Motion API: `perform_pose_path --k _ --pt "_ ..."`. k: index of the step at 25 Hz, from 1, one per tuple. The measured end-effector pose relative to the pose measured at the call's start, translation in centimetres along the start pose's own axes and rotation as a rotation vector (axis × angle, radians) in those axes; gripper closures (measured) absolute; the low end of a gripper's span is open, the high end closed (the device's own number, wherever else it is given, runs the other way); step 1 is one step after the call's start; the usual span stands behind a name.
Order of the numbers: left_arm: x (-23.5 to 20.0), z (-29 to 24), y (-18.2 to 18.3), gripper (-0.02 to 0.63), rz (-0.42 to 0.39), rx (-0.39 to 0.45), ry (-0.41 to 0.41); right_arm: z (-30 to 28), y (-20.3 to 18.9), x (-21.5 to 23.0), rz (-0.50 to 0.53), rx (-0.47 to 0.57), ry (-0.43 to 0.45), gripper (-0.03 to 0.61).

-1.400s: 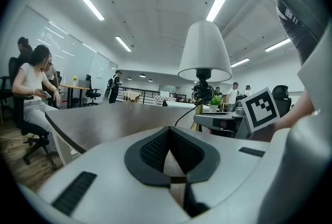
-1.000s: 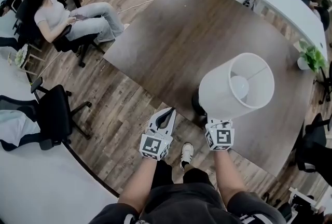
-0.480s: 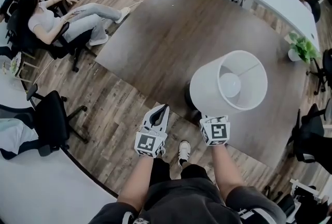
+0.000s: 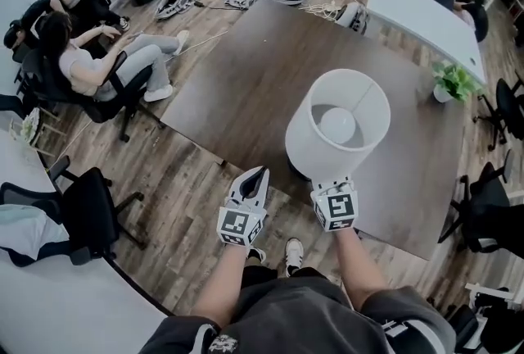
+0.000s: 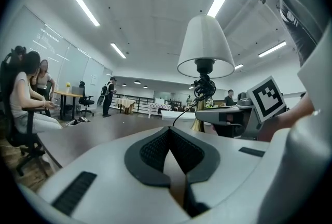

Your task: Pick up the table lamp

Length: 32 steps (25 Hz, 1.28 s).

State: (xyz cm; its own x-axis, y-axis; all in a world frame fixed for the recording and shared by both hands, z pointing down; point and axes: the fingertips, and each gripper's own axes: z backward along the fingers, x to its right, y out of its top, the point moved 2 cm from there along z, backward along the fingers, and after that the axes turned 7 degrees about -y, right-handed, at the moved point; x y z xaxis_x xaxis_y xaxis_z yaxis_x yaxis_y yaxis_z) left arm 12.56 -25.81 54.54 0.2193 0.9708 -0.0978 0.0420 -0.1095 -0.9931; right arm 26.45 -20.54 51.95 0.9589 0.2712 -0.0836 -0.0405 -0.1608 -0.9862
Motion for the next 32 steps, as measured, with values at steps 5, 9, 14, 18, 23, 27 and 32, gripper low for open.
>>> perform_pose_path --k 5,9,14,18,23,27,32 --pt "-0.3 0.2 2.8 0.605 -0.013 0.02 -0.021 1.2 4.0 -0.6 0.009 0.021 -0.001 0.48" --pt "-0.4 0.4 4.8 0.606 -0.03 0.03 -0.042 1.8 6.1 -1.0 0.004 0.019 -0.01 0.48" --pt "-0.8 0.7 7.1 0.606 -0.039 0.052 -0.072 2.5 8.0 -1.5 -0.017 0.022 -0.033 0.48" --pt "0.0 0.4 8.3 0.606 -0.058 0.06 -0.099 3.5 9.0 -1.3 -0.02 0.033 -0.046 0.48" --pt "0.5 0.4 9.0 0.606 -0.063 0.071 -0.104 4.2 9.5 -0.8 -0.016 0.035 -0.067 0.48" --pt "0.8 0.7 9.0 0.605 -0.066 0.071 -0.1 4.7 9.2 -0.5 -0.022 0.03 -0.081 0.48" --pt "0.9 0.9 8.5 0.604 -0.066 0.068 -0.09 4.7 8.7 -0.2 -0.031 0.031 -0.08 0.48"
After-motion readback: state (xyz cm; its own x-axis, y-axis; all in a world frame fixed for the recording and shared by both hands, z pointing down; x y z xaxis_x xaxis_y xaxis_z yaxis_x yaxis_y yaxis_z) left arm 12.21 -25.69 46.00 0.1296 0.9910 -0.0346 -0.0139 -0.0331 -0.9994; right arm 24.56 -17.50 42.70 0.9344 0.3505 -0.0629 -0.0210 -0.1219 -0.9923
